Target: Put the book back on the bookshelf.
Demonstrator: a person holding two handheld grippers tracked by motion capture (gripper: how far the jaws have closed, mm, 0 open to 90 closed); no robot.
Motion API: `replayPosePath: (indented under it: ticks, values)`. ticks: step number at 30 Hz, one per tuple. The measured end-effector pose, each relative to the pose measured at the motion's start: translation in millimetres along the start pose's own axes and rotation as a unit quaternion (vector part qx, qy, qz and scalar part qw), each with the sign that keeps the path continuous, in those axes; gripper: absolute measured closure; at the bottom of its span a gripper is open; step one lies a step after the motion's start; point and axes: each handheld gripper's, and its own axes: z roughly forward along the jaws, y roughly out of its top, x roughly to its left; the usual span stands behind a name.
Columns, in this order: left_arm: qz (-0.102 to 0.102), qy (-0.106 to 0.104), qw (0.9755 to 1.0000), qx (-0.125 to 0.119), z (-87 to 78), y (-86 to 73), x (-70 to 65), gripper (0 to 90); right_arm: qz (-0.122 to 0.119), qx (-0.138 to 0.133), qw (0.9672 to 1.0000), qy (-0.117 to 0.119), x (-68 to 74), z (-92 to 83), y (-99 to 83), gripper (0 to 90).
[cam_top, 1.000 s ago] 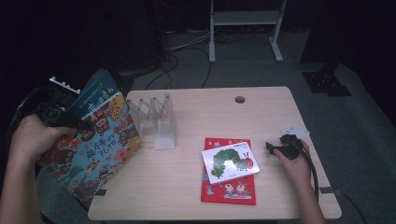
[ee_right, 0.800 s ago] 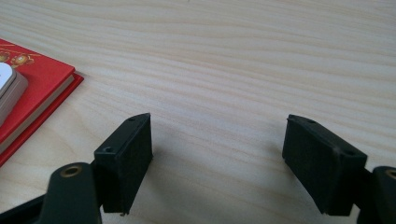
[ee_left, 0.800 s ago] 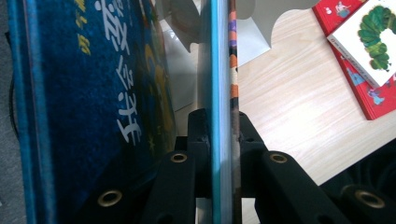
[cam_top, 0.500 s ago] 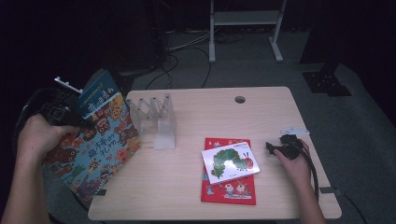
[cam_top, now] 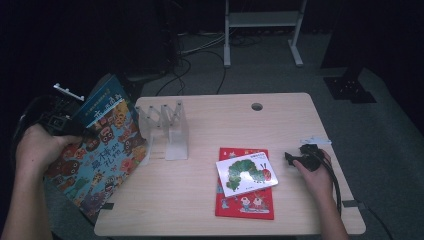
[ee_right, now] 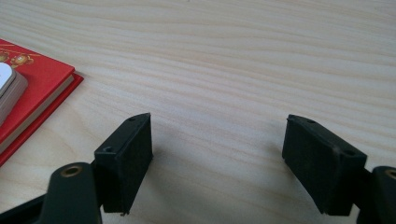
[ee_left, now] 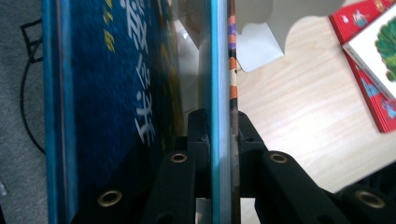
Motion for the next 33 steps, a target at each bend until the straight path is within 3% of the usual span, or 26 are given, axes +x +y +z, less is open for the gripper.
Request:
replayPosePath:
  ticks: [8, 14, 20, 33]
  values:
    - [-0.015, 0.017, 0.9995, -0.024, 11.9, 14.5, -6.0, 80.1, 0.0, 0.0, 1.0, 0.0, 0.0, 0.0, 0.0, 23.4]
    - [-0.017, 0.045, 0.9985, -0.027, 24.0, 28.0, -10.6, 80.1, 0.0, 0.0, 1.0, 0.0, 0.0, 0.0, 0.0, 23.5]
    - [-0.027, 0.058, 0.9973, -0.035, 34.2, 37.0, -10.4, 80.0, 0.0, 0.0, 1.0, 0.0, 0.0, 0.0, 0.0, 23.5]
    - [-0.028, 0.054, 0.9975, -0.036, 34.3, 37.2, -7.6, 78.7, 0.0, 0.0, 1.0, 0.0, 0.0, 0.0, -0.1, 23.4]
